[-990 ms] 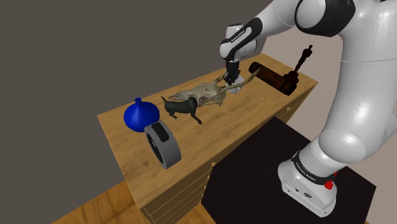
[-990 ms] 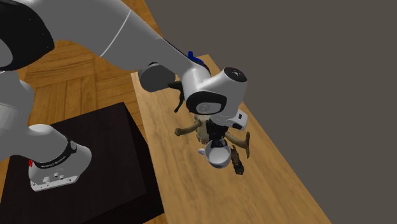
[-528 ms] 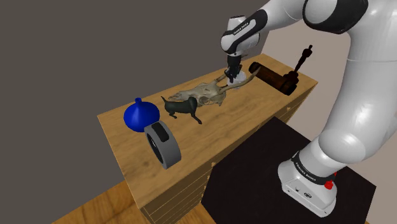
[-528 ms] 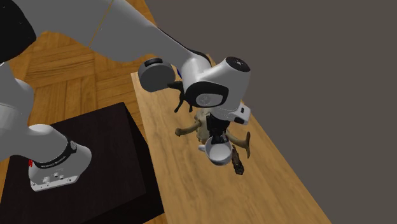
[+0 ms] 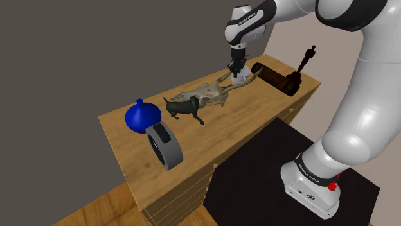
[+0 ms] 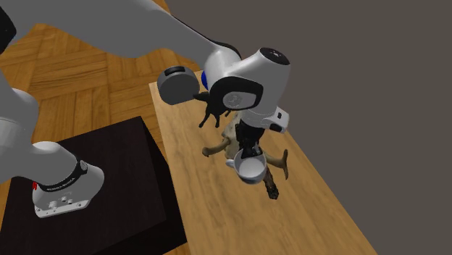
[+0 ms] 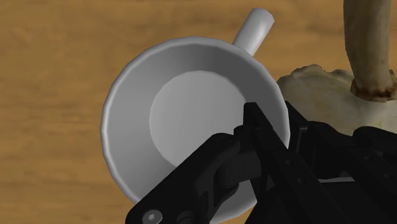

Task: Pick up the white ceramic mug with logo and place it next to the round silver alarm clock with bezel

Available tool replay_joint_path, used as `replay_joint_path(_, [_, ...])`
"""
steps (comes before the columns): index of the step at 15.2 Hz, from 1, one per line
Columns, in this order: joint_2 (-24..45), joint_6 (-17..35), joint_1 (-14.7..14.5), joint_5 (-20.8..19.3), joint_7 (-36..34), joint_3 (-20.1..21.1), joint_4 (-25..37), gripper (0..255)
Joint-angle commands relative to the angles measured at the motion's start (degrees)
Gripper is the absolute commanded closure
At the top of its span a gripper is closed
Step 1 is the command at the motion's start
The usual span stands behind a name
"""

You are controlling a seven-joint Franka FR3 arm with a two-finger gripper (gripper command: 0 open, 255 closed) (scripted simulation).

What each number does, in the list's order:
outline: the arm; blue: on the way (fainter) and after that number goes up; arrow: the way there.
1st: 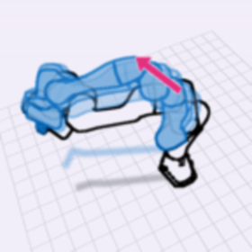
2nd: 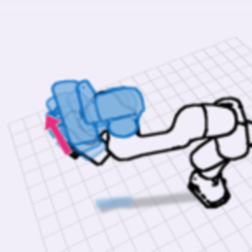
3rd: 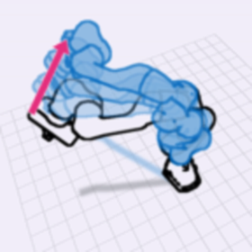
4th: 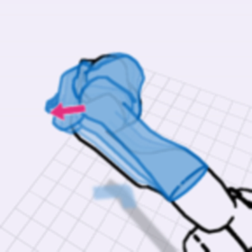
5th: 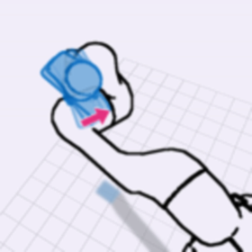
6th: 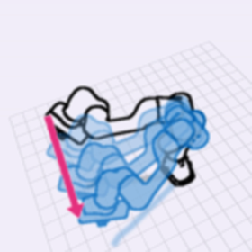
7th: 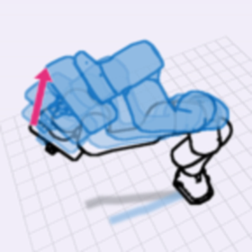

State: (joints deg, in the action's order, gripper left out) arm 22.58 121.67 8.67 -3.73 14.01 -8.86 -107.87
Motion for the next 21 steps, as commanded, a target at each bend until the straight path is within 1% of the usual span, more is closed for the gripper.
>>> replay_joint_path(1, [-1.0,-1.3,-0.1,-0.1,0.1,0.0,0.4,255])
replay_joint_path(19, [-7.0,-13.1,-0.4,-0.6,0.7,-0.3,6.3,255])
replay_joint_path(21, [-9.7,-12.3,-1.9,-0.9,-1.7,0.4,2.6,255])
